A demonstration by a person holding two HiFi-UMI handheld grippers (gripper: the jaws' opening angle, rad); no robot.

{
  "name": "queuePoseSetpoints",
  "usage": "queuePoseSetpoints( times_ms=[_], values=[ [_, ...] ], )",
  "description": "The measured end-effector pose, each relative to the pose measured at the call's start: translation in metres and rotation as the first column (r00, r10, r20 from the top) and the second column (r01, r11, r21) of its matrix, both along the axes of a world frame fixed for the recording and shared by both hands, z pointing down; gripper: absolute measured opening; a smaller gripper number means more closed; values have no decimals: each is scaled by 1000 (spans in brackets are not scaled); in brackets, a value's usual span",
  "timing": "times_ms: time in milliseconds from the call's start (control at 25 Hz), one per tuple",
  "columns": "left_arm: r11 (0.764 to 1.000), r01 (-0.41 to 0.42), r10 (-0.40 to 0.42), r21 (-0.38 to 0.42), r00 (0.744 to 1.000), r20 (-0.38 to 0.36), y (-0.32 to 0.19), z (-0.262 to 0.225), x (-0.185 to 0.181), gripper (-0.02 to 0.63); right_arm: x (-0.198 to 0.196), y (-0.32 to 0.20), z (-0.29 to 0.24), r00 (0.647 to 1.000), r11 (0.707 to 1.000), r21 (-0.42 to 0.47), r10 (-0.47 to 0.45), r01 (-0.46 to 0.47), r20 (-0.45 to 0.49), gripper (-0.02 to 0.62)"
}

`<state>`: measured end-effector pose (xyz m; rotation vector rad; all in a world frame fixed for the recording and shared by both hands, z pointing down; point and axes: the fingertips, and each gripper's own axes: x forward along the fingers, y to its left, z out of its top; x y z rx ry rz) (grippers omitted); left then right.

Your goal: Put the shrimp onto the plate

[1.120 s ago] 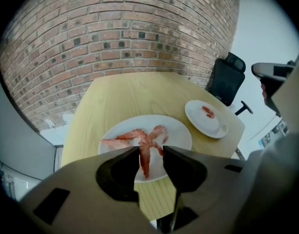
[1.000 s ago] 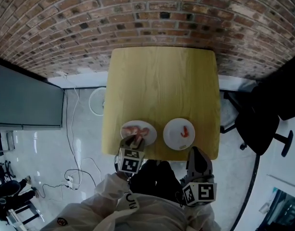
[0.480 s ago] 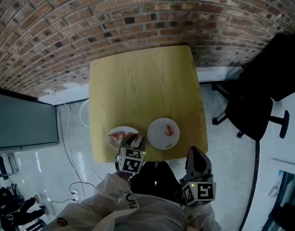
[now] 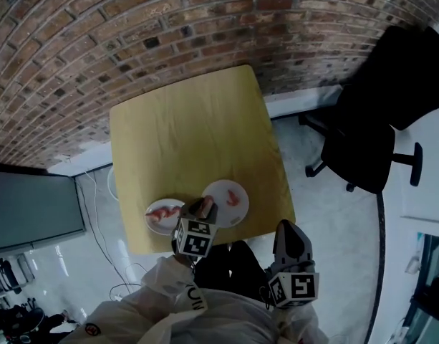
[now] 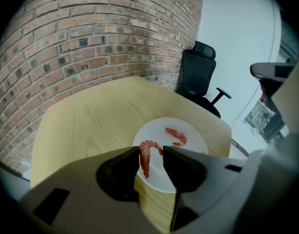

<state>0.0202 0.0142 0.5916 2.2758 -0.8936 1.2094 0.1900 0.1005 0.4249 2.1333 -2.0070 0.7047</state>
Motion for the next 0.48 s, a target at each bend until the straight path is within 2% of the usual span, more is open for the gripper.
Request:
queuePoseSetpoints(
  times_ms=[240,480],
  values=[
    [999,-51,51,-8,999,2,-6,11,24,155,15,5,1,999,999,-10,40,-40,-1,23],
    [998,-58,58,-10,998,14,-13,21,36,155,30,10,6,997,997,-28,72,-72,0,23]
  ],
)
